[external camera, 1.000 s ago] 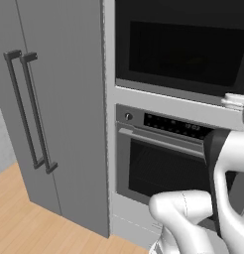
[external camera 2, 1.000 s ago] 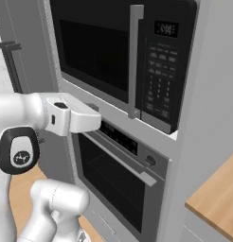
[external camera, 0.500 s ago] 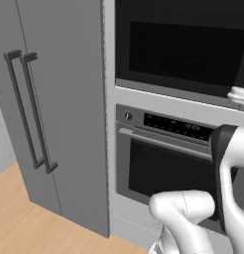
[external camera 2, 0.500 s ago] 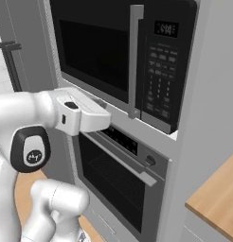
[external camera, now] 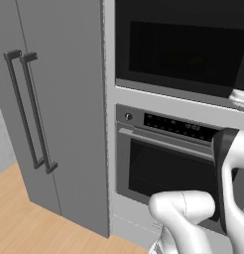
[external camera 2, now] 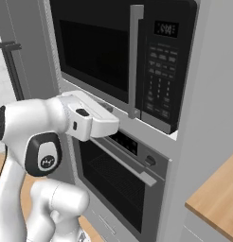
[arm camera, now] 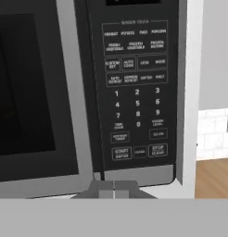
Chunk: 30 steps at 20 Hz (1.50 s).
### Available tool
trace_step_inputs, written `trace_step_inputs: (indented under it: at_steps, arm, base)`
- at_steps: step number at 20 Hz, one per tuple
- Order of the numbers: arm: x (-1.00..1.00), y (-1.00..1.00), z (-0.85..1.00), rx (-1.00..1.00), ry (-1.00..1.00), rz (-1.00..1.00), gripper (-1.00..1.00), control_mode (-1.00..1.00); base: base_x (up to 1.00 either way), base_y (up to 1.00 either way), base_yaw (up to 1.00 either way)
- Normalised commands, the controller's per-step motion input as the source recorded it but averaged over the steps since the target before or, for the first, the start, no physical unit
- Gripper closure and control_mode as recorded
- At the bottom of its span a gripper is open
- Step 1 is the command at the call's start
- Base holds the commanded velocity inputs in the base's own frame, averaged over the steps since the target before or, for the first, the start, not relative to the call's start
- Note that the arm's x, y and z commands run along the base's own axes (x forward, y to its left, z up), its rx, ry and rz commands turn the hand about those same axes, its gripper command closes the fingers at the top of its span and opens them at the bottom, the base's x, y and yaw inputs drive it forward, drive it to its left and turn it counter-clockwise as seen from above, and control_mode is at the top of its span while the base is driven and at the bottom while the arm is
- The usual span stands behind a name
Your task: Pick the cucumber from the sink and place it in the bowl. Then pick the bowl and place it in the microwave. Then close the microwave door and press the start button.
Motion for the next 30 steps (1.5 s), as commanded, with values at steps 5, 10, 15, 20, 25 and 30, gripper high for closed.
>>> trace_step_inputs:
  at_steps: [5,10,15,20,25,30]
  arm:
    - [0.15,-0.15,-0.11,0.01,-0.01,0.02,1.00,-1.00]
    - [0.22,-0.22,0.00,0.02,0.00,0.00,1.00,-1.00]
    - [0.17,-0.32,0.00,0.04,0.00,0.01,1.00,-1.00]
    - [0.21,-0.27,-0.02,0.01,0.00,0.02,1.00,-1.00]
    - [0.18,-0.17,-0.14,0.00,0.00,0.03,1.00,-1.00]
    - [0.11,-0.16,-0.14,0.00,0.00,0.03,1.00,-1.00]
  base:
    - [0.00,0.00,0.00]
    - [0.00,0.00,0.00]
    - [0.00,0.00,0.00]
    - [0.00,0.00,0.00]
    - [0.00,0.00,0.00]
    - [0.00,0.00,0.00]
